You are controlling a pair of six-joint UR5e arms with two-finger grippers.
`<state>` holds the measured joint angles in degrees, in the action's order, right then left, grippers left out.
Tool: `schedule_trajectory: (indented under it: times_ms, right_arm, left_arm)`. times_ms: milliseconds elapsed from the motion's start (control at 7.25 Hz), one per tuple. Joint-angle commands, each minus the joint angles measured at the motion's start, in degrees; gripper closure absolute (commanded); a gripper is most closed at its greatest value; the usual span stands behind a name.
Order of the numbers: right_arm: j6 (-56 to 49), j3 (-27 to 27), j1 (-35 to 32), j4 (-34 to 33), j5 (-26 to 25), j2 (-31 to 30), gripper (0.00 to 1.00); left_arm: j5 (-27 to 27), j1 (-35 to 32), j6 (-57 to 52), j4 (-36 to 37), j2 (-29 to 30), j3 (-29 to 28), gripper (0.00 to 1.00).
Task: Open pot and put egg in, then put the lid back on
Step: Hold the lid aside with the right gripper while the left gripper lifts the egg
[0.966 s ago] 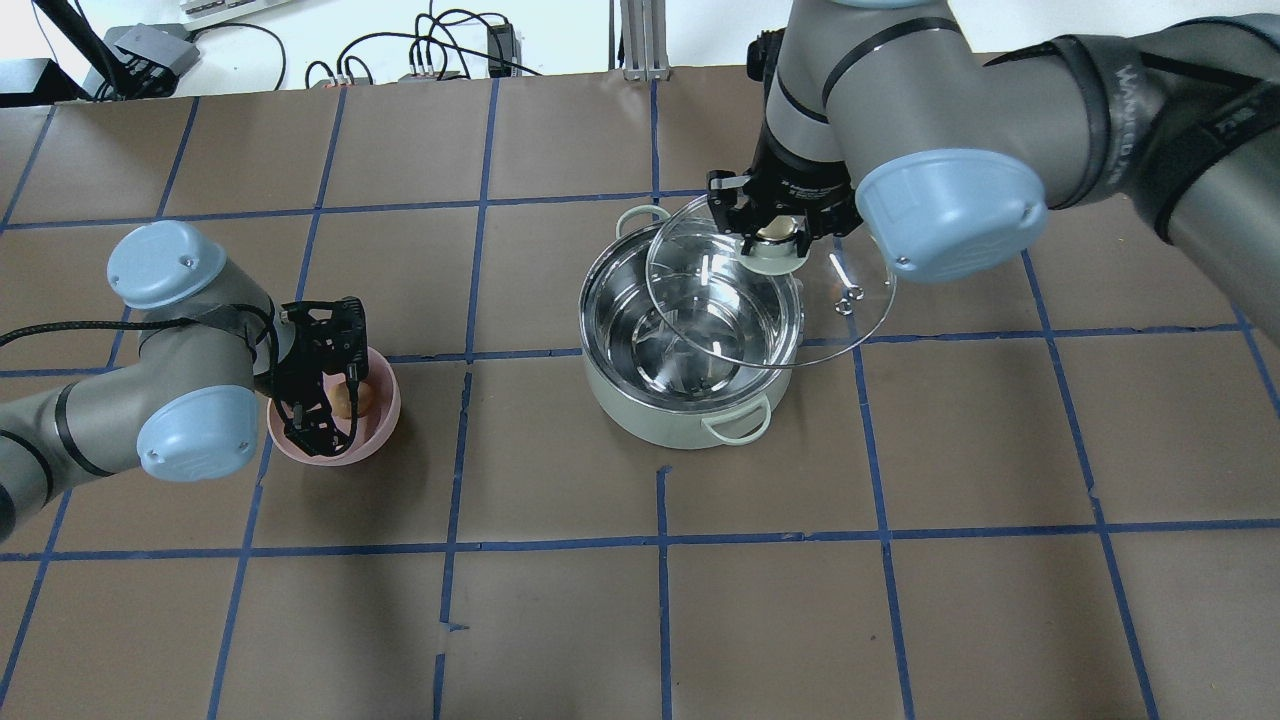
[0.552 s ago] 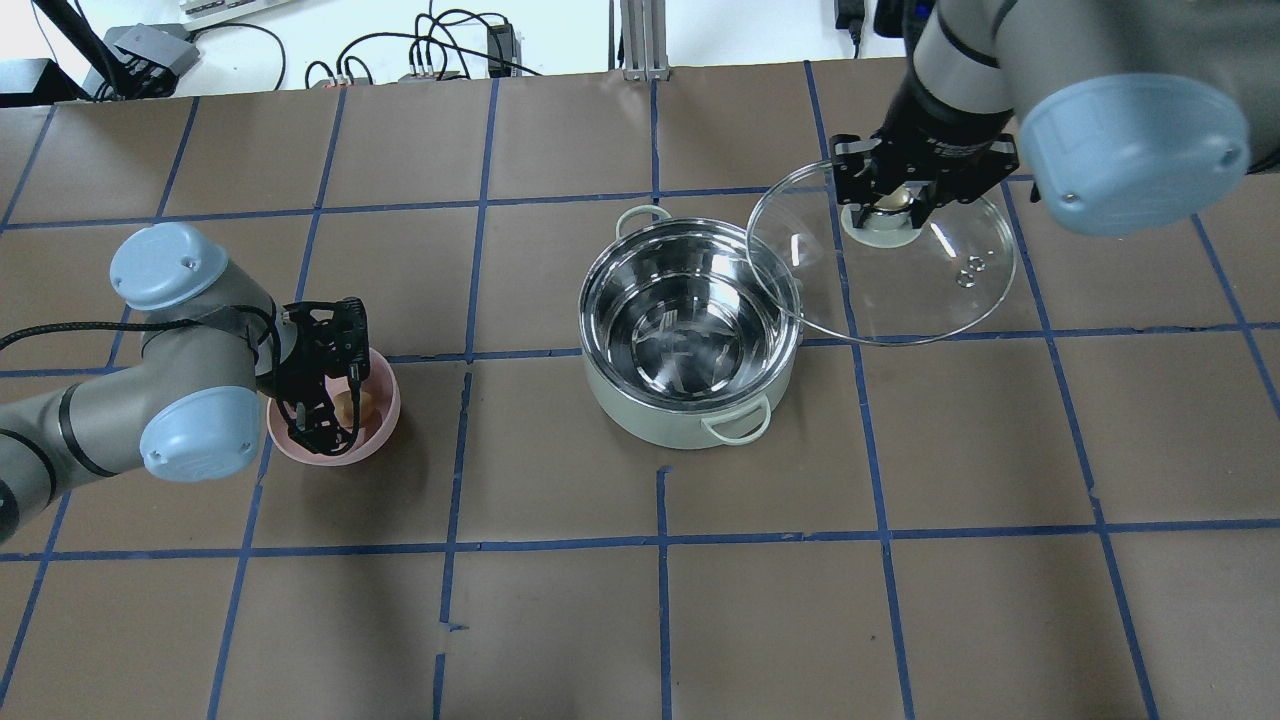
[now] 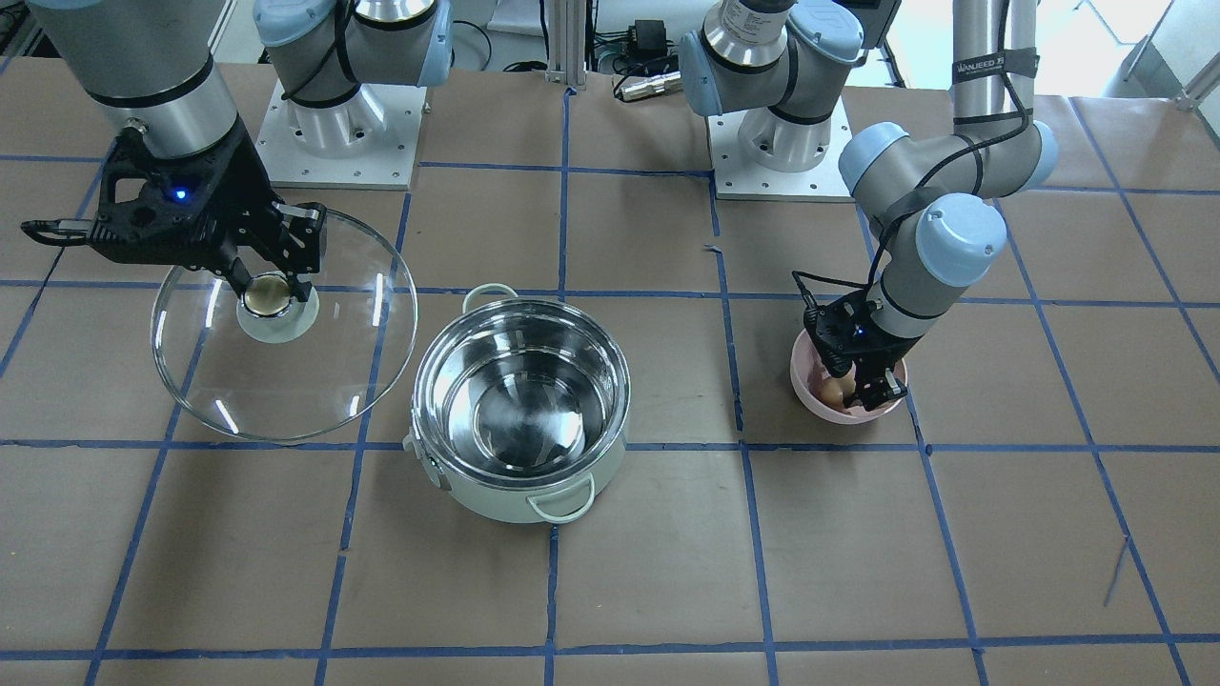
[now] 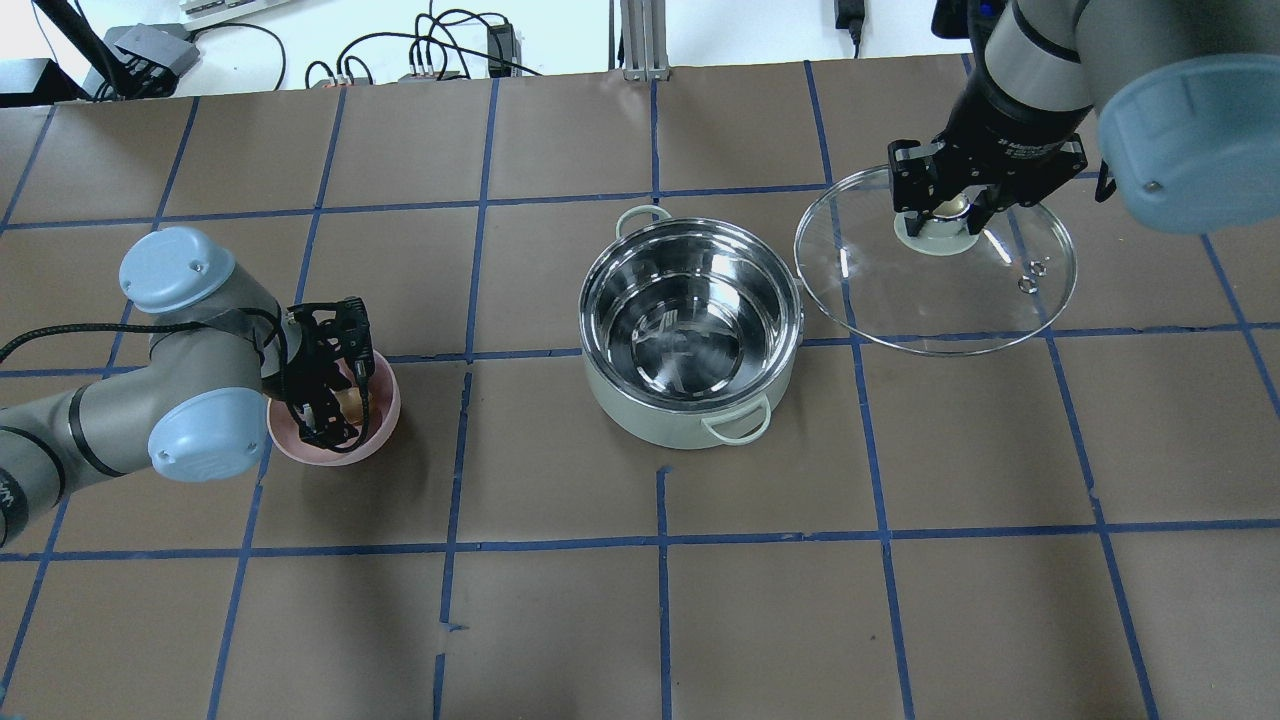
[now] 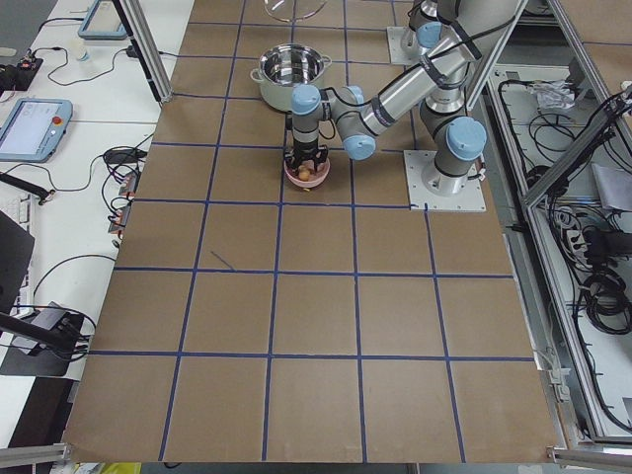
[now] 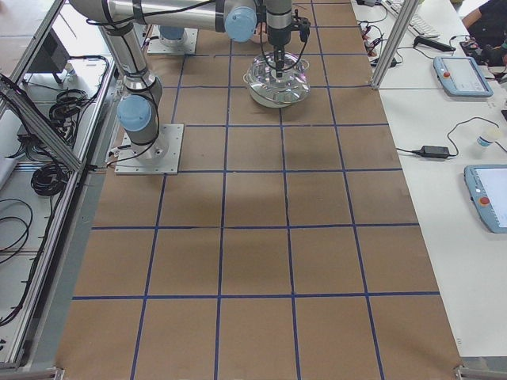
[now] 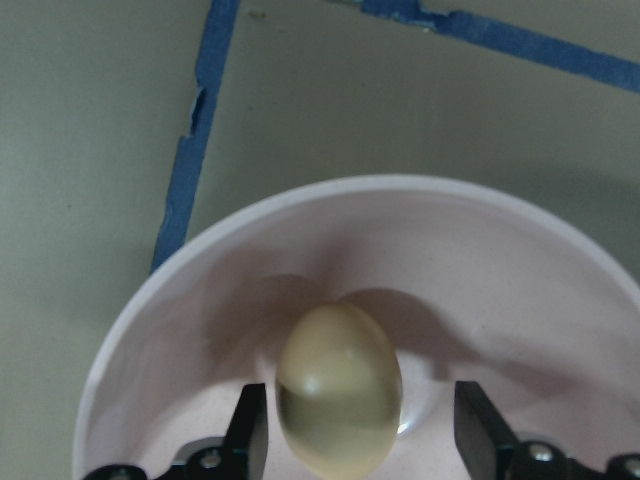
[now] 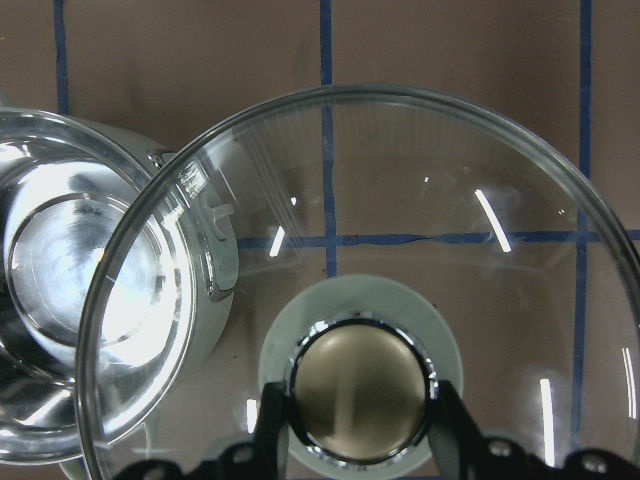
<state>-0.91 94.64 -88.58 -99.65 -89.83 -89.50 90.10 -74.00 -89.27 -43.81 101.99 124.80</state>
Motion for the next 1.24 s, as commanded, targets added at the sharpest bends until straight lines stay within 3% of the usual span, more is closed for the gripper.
schedule_trajectory:
  times_ms: [0,138,414,690,1103]
  right_arm:
    - [-0.1,0.5,0.0,0.1,-0.2,-0.1,0.6]
    - [-0.1,0.5,0.1,0.1,-0.2,-0.1,0.6]
    - [-0.1,0.5,0.1,0.1,-0.2,-0.1,0.6]
    - [-0.1,0.5,0.1,0.1,-0.2,-0.1,0.6]
    - [-0.1,0.5,0.1,0.1,-0.2,0.0,0.6]
  left_arm:
    - [0.1,0.0,0.3,0.4,0.6,0.2,0.27]
    - [-0.1,0.0,0.5,0.4,0.7,0.2,0.31]
    - [0.1,0.0,0.5,0.5,0.6,0.1,0.75]
    - [-0.3,0.0,0.5,0.6,0.7,0.1,0.86]
    - [-0.5,0.0,1.7,0.6,0.5,-0.2,0.89]
